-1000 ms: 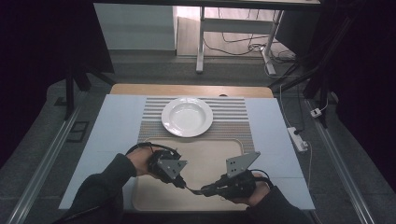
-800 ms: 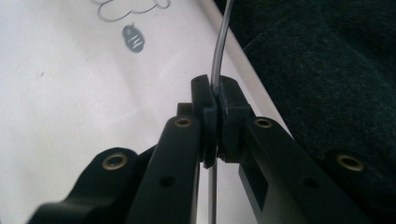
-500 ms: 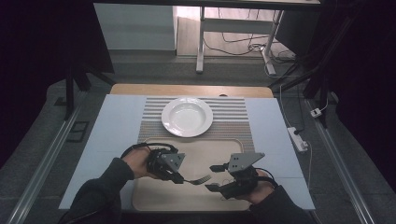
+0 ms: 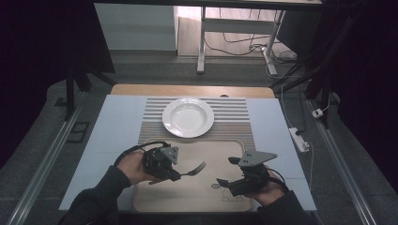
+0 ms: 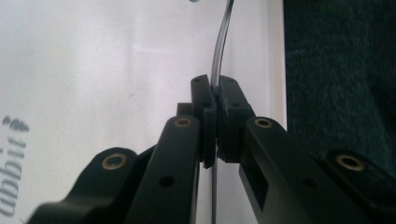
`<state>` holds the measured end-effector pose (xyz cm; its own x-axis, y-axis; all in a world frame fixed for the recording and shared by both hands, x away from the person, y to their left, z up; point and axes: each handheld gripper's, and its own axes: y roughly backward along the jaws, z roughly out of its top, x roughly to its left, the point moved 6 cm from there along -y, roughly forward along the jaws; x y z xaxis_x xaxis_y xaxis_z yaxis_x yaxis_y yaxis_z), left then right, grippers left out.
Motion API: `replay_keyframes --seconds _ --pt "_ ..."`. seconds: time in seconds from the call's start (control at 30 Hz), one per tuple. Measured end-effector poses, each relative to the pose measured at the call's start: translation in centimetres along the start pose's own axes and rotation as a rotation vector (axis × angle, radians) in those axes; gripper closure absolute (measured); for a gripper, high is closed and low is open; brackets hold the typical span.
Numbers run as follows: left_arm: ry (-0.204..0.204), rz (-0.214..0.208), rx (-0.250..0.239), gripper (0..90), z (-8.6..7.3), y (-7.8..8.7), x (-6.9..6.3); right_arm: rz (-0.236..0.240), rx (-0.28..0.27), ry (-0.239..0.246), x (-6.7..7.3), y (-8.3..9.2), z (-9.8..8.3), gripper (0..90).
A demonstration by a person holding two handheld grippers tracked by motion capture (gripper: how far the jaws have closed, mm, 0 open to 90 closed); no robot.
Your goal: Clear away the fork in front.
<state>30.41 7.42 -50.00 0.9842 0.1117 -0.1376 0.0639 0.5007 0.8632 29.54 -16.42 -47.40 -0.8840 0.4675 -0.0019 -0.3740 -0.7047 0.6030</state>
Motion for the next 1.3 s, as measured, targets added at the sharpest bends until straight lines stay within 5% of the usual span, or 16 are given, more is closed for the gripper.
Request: replay_keyframes --seconds 0.23,0.5,0.63,0.87,1.03,1.3 --pt "0.2 0.038 -0.031 86.9 -1.1 -0.2 1.0 -0.11 0.034 -0.021 -0.6 1.1 -1.2 8.4" --pt "0.427 0.119 -0.052 86.9 -3.0 -0.1 2.0 -0.164 0.032 -0.073 -1.0 2.3 -2.5 4.3" --pt "0.549 0.125 -0.065 86.9 -4.1 0.0 2.1 -0.183 0.041 -0.094 -1.2 2.7 -3.2 3.9" --pt "0.755 0.178 -0.055 86.8 -5.7 -0.4 2.0 -0.199 0.057 -0.09 -0.9 3.3 -3.9 3.9" --pt "0.854 0.257 -0.017 86.8 -6.9 -0.7 2.3 -0.199 0.061 -0.081 -0.5 3.5 -4.2 3.9" --pt "0.931 0.322 0.037 86.7 -7.8 -1.5 2.8 -0.218 0.071 -0.076 -0.3 4.0 -4.8 3.9"
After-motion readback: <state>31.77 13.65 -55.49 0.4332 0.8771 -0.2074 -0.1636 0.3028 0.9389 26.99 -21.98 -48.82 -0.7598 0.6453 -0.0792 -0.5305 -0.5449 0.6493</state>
